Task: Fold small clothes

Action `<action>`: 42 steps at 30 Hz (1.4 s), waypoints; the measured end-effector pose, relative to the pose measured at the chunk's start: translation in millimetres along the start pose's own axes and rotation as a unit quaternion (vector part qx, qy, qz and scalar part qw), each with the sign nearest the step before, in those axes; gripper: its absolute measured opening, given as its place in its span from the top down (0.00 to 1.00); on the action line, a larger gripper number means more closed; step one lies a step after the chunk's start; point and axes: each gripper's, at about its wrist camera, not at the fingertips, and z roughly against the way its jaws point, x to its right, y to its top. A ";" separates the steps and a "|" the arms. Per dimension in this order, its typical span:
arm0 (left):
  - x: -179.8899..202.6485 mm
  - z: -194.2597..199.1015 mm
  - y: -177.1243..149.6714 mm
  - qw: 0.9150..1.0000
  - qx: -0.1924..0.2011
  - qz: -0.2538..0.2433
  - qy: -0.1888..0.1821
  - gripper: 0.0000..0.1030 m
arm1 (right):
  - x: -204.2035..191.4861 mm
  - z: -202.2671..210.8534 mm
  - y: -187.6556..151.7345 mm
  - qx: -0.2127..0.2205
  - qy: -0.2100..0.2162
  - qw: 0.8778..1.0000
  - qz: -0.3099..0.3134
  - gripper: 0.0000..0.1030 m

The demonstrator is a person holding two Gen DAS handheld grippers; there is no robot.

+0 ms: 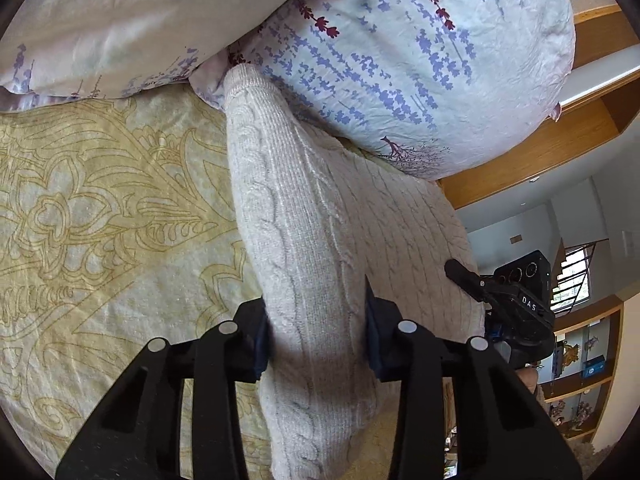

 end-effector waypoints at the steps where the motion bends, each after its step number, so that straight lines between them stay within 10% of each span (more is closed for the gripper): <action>1: 0.9 5.6 -0.8 1.000 0.002 0.002 -0.008 0.65 | -6.8 -1.5 -1.6 -0.003 0.008 1.000 0.004 0.75; 9: -13.6 93.3 -17.2 0.999 0.044 -0.004 0.001 0.64 | -51.7 -43.8 -31.5 -0.062 0.047 0.996 0.044 0.75; 14: -62.1 98.4 -33.2 0.996 0.029 0.025 0.076 0.62 | -57.8 -90.2 -59.2 -0.115 -0.040 0.987 0.106 0.75; 20: -84.8 94.0 -40.0 0.992 0.056 0.047 0.101 0.44 | -59.4 -87.7 -56.7 -0.112 -0.080 0.982 0.128 0.69; 25: -51.2 123.8 -34.2 0.973 0.130 -0.020 0.191 0.22 | -66.1 -60.2 -37.4 -0.026 -0.077 0.989 0.123 0.52; 29: -11.5 122.4 -26.0 0.963 0.135 -0.100 0.209 0.06 | -69.8 -73.5 -24.1 -0.039 -0.085 0.988 0.123 0.52; 32: 6.3 101.9 -25.0 0.960 0.110 -0.139 0.219 0.02 | -76.5 -97.0 -28.2 -0.068 -0.110 0.980 0.153 0.91; 42: 11.0 65.1 -33.1 0.935 0.064 -0.169 0.304 0.02 | -62.1 -86.0 -19.4 -0.014 -0.169 0.976 0.139 0.93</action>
